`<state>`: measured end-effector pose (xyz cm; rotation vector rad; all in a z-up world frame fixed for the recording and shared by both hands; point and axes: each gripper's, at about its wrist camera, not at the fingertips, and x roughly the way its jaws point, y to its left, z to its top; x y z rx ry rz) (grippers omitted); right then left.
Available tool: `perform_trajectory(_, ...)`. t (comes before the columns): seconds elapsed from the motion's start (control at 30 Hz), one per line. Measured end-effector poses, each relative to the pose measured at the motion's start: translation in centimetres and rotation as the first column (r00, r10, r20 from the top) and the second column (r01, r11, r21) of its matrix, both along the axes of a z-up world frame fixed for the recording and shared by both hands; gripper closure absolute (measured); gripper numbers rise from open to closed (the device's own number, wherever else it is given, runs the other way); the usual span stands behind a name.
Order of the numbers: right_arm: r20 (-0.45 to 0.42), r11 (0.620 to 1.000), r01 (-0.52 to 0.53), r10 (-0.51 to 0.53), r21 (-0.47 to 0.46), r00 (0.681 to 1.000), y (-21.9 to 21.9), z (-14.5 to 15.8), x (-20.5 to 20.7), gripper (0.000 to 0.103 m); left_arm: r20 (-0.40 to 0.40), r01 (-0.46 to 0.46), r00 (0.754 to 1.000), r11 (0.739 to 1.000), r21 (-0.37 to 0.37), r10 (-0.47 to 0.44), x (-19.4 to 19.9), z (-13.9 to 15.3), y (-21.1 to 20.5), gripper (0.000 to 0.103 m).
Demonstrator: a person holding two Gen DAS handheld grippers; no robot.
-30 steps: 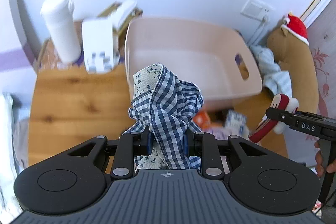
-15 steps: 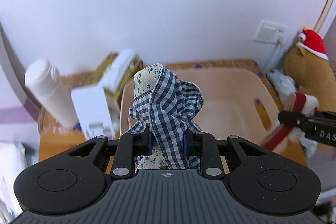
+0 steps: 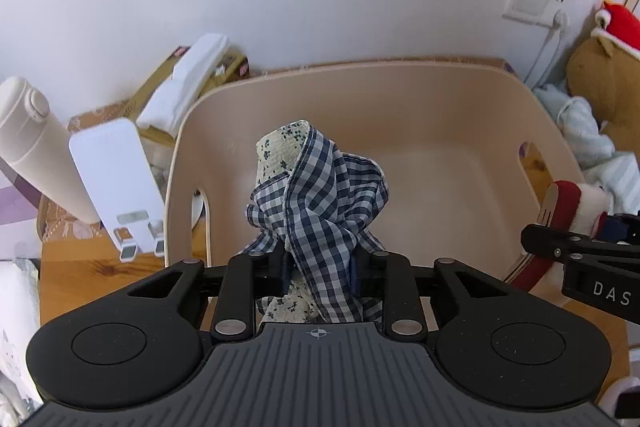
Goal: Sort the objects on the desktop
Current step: 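Carry the checked cloth with the left gripper into the beige basket while the right gripper carries the plush there, then release both items in the basket and pull both grippers back to the table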
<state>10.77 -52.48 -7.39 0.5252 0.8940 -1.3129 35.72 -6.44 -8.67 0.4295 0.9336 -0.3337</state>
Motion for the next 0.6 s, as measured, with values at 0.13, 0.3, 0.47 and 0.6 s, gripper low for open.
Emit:
perform_trajectory(0.13, -0.048, 1.000, -0.019, 0.019, -0.015, 0.999, 0.6, -0.5, 0.2, 0.044, -0.030, -0.019, 0.999, 1.000, -0.006, 0.019, -0.1, -0.5, 0.5, 0.050)
perform_trajectory(0.3, -0.075, 0.998, -0.026, 0.022, -0.051, 0.997, 1.3, 0.0, 0.5, 0.025, -0.068, -0.081, 0.995, 0.993, -0.083, 0.076, -0.3, 0.1, 1.5, 0.037)
perform_trajectory(0.47, -0.076, 0.995, -0.048, 0.042, -0.082, 0.996, 2.8, 1.2, 1.0, 0.000, -0.020, -0.061, 0.998, 0.993, -0.104, 0.059, -1.8, 1.4, 1.7, 0.028)
perform_trajectory(0.6, -0.055, 0.994, -0.064, 0.059, -0.091, 0.997, 4.3, 2.4, 0.8, 0.000, -0.027, -0.071, 0.997, 0.984, -0.165, 0.067, -3.2, 2.4, 2.2, 0.024)
